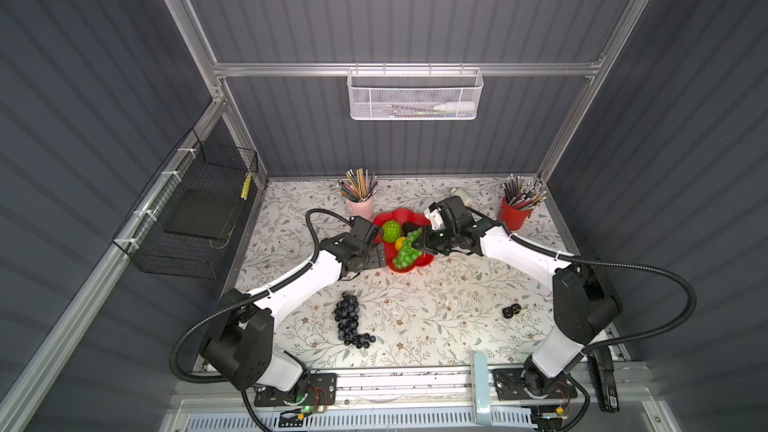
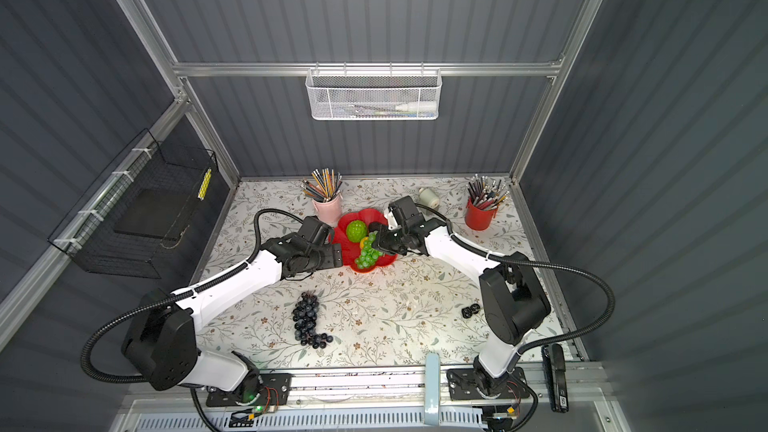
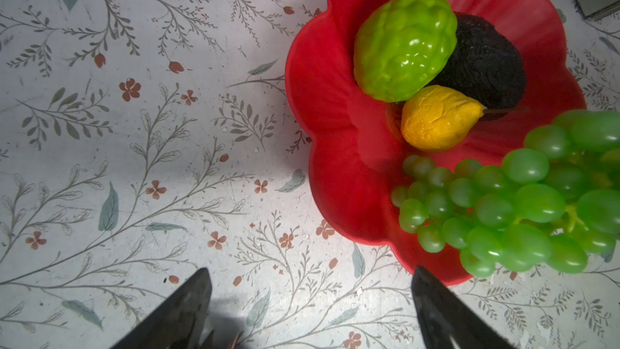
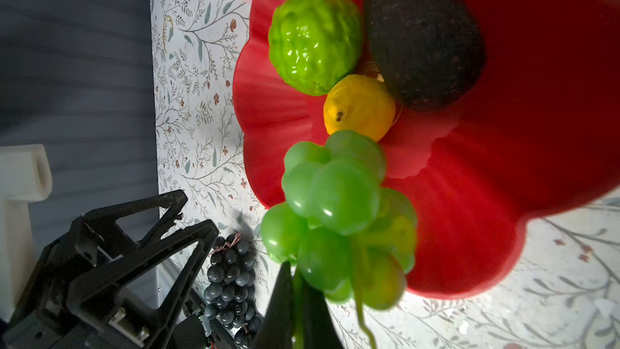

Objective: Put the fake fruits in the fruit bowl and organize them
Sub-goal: 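Lower the green grapes into the red bowl and open the right gripper, then move the left gripper toward the black grapes while the right holds still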

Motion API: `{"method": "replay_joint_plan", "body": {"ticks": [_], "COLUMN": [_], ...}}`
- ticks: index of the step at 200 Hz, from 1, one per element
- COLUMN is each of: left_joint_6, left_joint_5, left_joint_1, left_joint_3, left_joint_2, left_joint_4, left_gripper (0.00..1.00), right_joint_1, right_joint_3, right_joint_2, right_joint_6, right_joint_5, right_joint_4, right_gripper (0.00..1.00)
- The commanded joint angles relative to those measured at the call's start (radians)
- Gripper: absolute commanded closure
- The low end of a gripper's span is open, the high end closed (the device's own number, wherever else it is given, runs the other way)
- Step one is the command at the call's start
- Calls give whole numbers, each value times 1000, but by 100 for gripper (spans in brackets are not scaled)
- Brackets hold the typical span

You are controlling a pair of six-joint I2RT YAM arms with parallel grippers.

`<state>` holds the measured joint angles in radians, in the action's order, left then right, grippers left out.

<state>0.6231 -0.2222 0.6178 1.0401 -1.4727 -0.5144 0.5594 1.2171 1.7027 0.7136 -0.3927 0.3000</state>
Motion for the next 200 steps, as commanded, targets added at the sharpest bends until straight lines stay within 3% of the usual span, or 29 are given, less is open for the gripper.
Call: {"method": "replay_joint_plan", "body": {"ticks": [1,155,200], "left_joint_6": [-1,-27,-53], "left_joint_5": [15,27,32], "left_joint_1": [-7,-7,-7], "left_joint_3": [40,104,133], "left_joint_2": [-16,-70,-72], "left_joint_4": [-7,-37,-65], "left_gripper": [7,6,6], "right_joint_1": [-24,-116,-127], "right_joint_3": [-7,78,123], "right_joint_2": [-2,172,170], "right_joint_6": [-40,-157,-214], "right_joint_5": [8,-27,-21], "right_joint_4": [-12,-20,30], "right_gripper": [100,100,81]}}
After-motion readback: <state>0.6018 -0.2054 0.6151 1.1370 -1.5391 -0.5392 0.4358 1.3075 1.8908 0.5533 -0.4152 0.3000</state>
